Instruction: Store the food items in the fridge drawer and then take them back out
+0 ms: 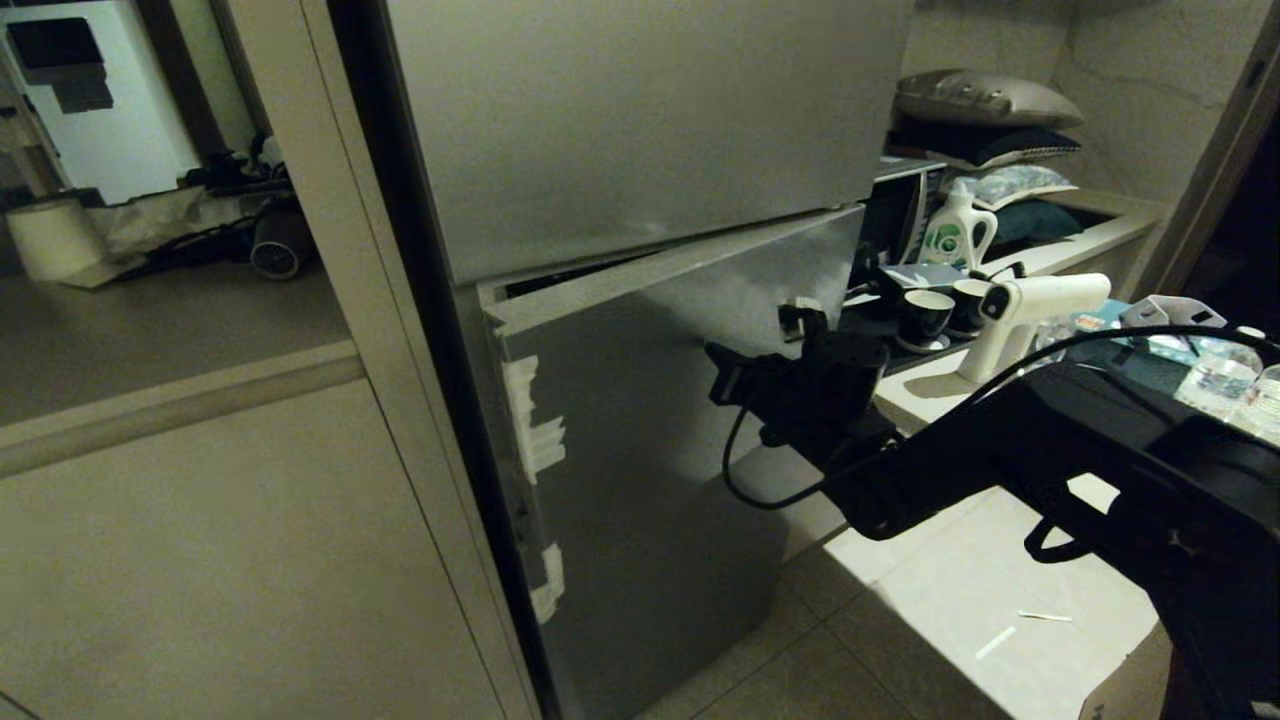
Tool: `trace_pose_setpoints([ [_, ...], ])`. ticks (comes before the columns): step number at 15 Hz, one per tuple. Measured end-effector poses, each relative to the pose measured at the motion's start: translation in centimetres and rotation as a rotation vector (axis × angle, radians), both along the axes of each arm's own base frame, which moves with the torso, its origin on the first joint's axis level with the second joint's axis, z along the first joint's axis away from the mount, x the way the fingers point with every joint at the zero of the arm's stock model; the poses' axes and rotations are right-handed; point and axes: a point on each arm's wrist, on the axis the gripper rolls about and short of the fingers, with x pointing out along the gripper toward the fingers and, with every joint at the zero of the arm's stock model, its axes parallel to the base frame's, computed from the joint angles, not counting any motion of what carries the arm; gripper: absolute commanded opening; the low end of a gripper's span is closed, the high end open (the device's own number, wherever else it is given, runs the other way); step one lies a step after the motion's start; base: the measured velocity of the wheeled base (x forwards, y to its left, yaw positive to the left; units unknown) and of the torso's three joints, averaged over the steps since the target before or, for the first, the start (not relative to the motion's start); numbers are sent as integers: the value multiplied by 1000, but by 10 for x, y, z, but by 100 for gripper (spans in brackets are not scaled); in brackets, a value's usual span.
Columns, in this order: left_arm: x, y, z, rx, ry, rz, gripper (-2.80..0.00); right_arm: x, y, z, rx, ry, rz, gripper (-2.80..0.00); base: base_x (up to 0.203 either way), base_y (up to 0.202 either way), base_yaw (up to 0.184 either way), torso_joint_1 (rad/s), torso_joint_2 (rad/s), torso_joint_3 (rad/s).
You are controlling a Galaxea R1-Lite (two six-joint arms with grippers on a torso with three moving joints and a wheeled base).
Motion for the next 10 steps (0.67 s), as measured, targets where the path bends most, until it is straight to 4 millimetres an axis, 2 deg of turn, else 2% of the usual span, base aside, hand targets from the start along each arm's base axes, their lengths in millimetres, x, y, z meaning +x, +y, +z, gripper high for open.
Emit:
trace_pose_setpoints([
  [3, 0, 0, 0, 0, 0, 0, -280, -3, -3, -1, 4, 13, -51, -280, 0, 0, 0, 0, 0, 0],
  [7, 0, 0, 0, 0, 0, 0, -280, -14, -9, 14, 8, 12, -52, -280, 0, 0, 0, 0, 0, 0],
  [10, 0, 0, 0, 0, 0, 0, -280, -21, -12, 16, 3, 22, -52, -280, 0, 0, 0, 0, 0, 0],
])
